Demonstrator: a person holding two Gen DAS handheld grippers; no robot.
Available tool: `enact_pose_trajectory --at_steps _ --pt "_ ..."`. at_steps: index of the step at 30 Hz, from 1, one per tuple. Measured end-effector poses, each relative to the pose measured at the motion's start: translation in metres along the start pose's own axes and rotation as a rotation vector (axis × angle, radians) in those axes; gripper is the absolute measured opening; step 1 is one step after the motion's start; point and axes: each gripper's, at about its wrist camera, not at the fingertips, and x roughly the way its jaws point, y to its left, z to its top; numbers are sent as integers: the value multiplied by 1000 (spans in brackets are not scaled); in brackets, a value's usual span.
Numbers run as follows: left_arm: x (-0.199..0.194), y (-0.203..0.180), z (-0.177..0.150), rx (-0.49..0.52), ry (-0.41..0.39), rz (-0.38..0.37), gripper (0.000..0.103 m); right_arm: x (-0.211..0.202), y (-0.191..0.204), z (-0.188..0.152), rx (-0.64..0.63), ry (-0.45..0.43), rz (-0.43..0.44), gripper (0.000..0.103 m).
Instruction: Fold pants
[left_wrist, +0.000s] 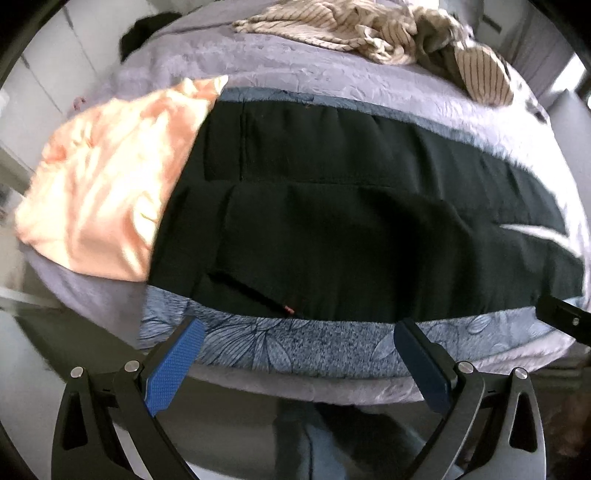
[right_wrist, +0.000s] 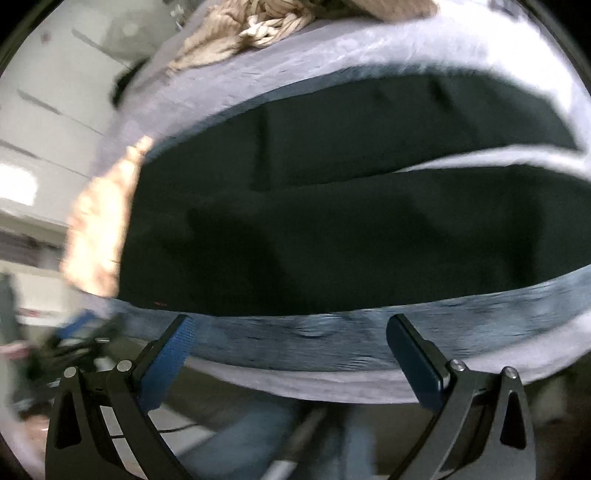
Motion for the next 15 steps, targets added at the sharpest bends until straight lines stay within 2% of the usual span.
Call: enact_pose_trajectory --at_steps 2,3,4,6,8,12,15 --pt "10 17 -6 -27 4 -61 103 7 -15 -3 64 10 124 102" --pt "15 27 -11 -46 5 -95 103 14 -29 -7 119 27 213 99" --pt "19 35 -17 -66 11 -119 103 20 -39 -12 161 43 267 96" --pt "27 49 -28 -105 32 -172 103 34 -61 -25 248 85 360 83" --pt "41 60 -41 -140 70 -214 103 44 -79 -38 313 107 407 82" --pt "65 68 -52 -207 110 -268 103 58 -107 -55 394 107 425 82" --pt "70 69 -46 -266 86 -312 103 67 -119 -58 450 92 449 82"
